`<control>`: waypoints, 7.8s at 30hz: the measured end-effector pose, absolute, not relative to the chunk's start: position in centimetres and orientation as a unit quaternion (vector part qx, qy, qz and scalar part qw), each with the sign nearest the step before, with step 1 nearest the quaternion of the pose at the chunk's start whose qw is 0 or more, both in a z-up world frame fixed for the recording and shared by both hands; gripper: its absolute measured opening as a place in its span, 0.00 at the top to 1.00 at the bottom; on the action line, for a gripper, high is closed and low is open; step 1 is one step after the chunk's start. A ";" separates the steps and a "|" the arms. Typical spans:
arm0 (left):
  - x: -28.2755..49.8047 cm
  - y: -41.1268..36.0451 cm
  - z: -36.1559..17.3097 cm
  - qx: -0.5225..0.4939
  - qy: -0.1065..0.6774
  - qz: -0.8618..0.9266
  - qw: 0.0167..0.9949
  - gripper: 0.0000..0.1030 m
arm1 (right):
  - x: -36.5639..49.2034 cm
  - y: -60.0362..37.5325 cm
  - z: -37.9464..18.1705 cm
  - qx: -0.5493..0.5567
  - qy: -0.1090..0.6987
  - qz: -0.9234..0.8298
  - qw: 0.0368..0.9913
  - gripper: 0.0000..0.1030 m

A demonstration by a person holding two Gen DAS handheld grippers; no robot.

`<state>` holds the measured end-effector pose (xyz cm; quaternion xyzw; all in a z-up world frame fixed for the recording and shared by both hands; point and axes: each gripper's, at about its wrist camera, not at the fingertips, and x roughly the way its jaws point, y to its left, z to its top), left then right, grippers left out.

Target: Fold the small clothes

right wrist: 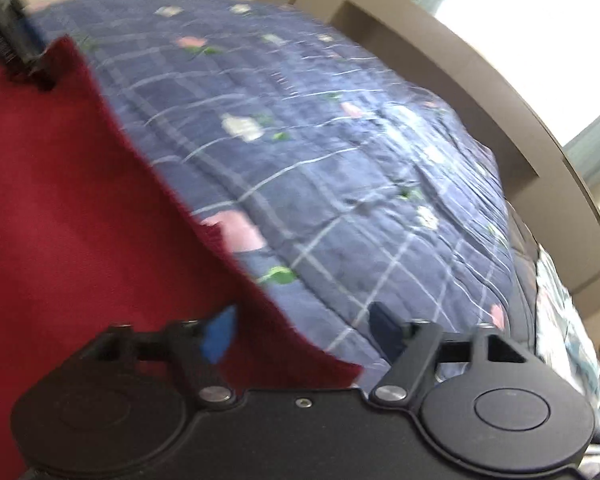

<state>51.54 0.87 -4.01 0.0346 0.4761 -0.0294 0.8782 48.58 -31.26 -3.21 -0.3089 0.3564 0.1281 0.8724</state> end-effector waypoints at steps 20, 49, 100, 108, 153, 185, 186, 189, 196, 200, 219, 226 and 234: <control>50.3 1.4 -7.3 0.010 0.407 0.102 0.908 0.00 | 45.2 -36.0 -7.1 -0.214 0.284 -0.010 0.935 0.01; 33.9 -2.8 -5.8 -0.028 0.342 0.063 0.937 0.00 | 28.6 -27.0 -6.4 -0.218 0.258 0.056 0.940 0.01; 30.6 0.7 -8.9 -0.104 0.332 0.063 0.935 0.00 | 49.3 -23.6 -8.1 -0.192 0.295 0.070 0.933 0.01; 30.6 0.7 -8.9 -0.104 0.332 0.063 0.935 0.00 | 45.2 -24.0 -6.8 -0.205 0.274 0.059 0.938 0.01; 25.4 2.0 -7.7 -0.289 0.317 0.000 0.903 0.01 | 27.6 -20.9 -8.8 -0.200 0.218 0.051 0.954 0.01; 25.3 1.4 -9.8 -0.299 0.263 0.069 0.915 0.21 | 34.4 -19.7 -9.2 -0.266 0.184 0.041 0.945 0.01; 25.3 1.5 -9.8 -0.302 0.261 0.066 0.914 0.21 | 34.0 -19.9 -8.7 -0.258 0.191 0.048 0.946 0.01; 25.1 1.6 -9.8 -0.305 0.259 0.065 0.914 0.21 | 32.0 -20.7 -7.3 -0.233 0.197 0.077 0.949 0.01; 25.5 1.8 -9.6 -0.319 0.267 0.075 0.906 0.21 | 27.6 -20.1 -9.0 -0.263 0.179 0.076 0.945 0.00; 26.1 2.2 -9.2 -0.348 0.284 0.093 0.889 0.20 | 27.6 -19.7 -9.3 -0.273 0.175 0.071 0.943 0.00; 27.5 2.1 -8.2 -0.362 0.321 0.133 0.865 0.19 | 28.0 -20.6 -9.1 -0.238 0.191 0.084 0.949 0.00; 27.9 1.8 -7.8 -0.349 0.338 0.158 0.860 0.30 | 28.1 -20.9 -8.9 -0.228 0.197 0.089 0.949 0.00; 27.8 2.1 -7.9 -0.350 0.340 0.174 0.856 0.49 | 29.0 -22.3 -8.6 -0.177 0.224 0.108 0.952 0.00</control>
